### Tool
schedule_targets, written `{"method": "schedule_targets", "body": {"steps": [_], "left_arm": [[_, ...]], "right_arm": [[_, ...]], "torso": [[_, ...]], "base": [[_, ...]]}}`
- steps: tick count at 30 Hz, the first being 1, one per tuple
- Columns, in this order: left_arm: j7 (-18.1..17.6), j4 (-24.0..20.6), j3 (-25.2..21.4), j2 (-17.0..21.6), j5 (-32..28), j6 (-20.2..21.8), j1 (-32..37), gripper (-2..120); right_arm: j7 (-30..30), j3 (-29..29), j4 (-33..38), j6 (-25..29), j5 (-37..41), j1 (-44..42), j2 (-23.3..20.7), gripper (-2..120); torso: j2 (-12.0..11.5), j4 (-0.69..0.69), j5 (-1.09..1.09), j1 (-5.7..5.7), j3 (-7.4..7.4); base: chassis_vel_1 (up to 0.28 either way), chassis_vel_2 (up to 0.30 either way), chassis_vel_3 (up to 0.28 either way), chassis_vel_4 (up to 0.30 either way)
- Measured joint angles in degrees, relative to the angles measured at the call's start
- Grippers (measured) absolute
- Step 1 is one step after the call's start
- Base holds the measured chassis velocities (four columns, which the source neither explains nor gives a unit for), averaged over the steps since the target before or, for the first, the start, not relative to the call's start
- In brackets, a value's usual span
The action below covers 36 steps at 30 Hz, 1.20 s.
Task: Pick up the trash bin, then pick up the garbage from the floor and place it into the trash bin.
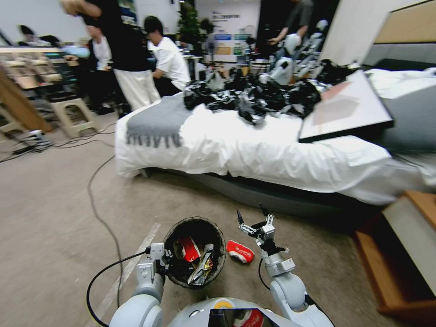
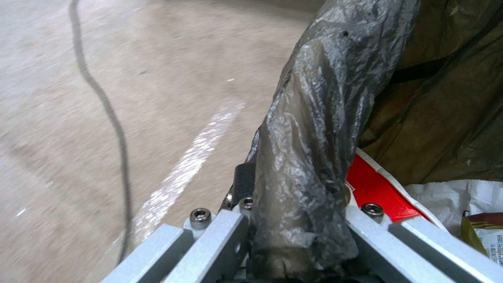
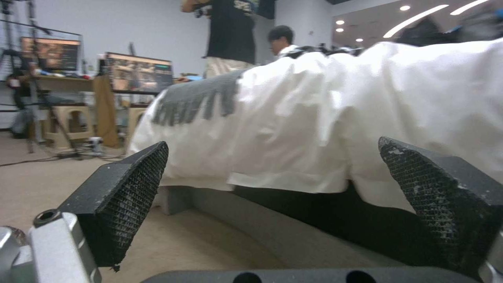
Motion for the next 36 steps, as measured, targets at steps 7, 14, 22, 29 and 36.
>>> {"method": "schedule_targets", "body": {"steps": [7, 14, 22, 29, 36], "left_arm": [[0.0, 0.4, 0.1, -0.2, 0.0, -0.7, -0.2, 0], [0.0, 0.5, 0.0, -0.1, -0.1, -0.7, -0.6, 0], [0.0, 1.1, 0.1, 0.0, -0.2, -0.8, -1.1, 0], [0.0, 1.2, 0.1, 0.1, 0.3, -1.1, -1.0, 0], [0.1, 1.6, 0.6, 0.1, 0.8, -1.4, -1.0, 0]], "right_arm": [[-0.1, 0.4, -0.1, 0.1, 0.0, 0.4, 0.0, 100], [-0.1, 1.4, -0.6, -0.1, 0.0, 0.6, -0.7, 100], [-0.8, 2.6, -5.4, -2.3, -0.3, 1.0, -4.3, 100], [-1.3, 1.1, -9.5, -6.9, -0.1, 0.6, -8.7, 100], [-2.3, -2.6, -14.3, -14.1, -0.1, 0.2, -15.0, 100]], "torso": [[0.0, 0.0, 0.0, 0.0, 0.0], [0.0, -0.02, 0.0, 0.01, 0.0], [0.0, -0.01, 0.0, 0.01, 0.0], [0.0, -0.01, 0.01, 0.01, 0.0], [0.0, -0.01, 0.01, 0.01, 0.0]], "base": [[0.044, 0.046, 0.036, 0.048], [0.0, 0.0, 0.0, 0.0], [0.0, 0.0, 0.0, 0.0], [0.0, 0.0, 0.0, 0.0], [0.0, 0.0, 0.0, 0.0]]}}
